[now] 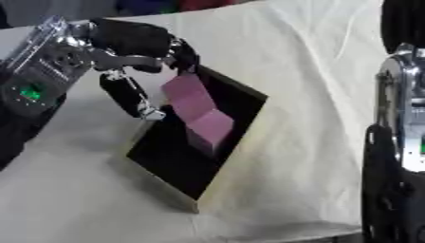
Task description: Pick up objects on the table and place them in the box.
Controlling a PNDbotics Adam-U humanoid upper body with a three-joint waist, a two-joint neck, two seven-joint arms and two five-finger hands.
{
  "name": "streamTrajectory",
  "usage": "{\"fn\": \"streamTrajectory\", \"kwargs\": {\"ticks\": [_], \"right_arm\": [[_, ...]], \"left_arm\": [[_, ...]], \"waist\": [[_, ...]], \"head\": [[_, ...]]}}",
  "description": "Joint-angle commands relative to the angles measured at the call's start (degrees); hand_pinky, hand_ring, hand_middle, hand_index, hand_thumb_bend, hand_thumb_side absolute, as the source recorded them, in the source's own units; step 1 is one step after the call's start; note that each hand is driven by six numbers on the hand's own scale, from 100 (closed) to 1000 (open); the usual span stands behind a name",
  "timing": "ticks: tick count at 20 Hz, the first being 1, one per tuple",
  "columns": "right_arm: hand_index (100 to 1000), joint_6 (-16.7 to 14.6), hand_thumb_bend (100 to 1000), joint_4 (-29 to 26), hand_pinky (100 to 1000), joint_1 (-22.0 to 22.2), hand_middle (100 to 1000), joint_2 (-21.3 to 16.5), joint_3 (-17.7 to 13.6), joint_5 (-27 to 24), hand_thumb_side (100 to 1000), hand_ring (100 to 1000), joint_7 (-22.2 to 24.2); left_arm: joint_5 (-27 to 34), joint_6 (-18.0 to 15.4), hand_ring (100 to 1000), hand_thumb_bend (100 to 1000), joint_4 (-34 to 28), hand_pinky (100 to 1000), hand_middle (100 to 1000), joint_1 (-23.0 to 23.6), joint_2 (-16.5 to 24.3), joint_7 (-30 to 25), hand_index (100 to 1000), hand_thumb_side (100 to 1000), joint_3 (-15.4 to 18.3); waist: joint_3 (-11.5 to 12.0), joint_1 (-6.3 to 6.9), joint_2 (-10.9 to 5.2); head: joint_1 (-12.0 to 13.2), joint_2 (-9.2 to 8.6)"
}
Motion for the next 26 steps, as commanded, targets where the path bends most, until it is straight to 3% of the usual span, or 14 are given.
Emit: {"fn": "streamTrajectory", "kwargs": {"ticks": [1,11,15,18,26], "right_arm": [[794,0.2,100,-1.3,858,-0.6,578,-0.2,0.1,0.2,1000,826,0.0],[794,0.4,100,-1.6,857,-0.4,577,0.0,0.1,0.1,1000,826,0.0],[793,0.6,100,-1.8,857,-0.3,576,0.1,0.1,0.1,1000,825,-0.1],[793,0.7,100,-1.8,857,-0.2,575,0.1,0.1,0.1,1000,825,-0.1],[793,0.9,100,-2.1,856,0.3,575,0.3,0.1,0.1,1000,824,-0.3]], "left_arm": [[-1.0,-2.0,627,100,0.4,605,644,-0.2,-0.2,-2.4,746,333,-0.5],[-1.7,-3.6,673,100,0.1,648,696,0.2,-2.0,-3.8,799,444,-2.5],[-3.4,-4.9,752,229,-0.5,721,769,0.4,-1.7,-4.1,870,523,-2.5],[-5.8,-6.2,821,395,-1.3,783,824,0.4,-1.2,-3.6,920,629,-2.2],[-9.0,-8.6,852,462,-1.0,809,845,0.8,-0.7,-2.5,942,694,-1.8]], "waist": [[0.1,-0.23,-1.29],[0.2,-0.15,-1.33],[0.2,-0.11,-1.39],[0.2,-0.09,-1.51],[0.3,-0.06,-2.03]], "head": [[-0.1,0.59],[-0.2,0.43],[-0.2,0.34],[-0.2,0.35],[-0.1,0.49]]}}
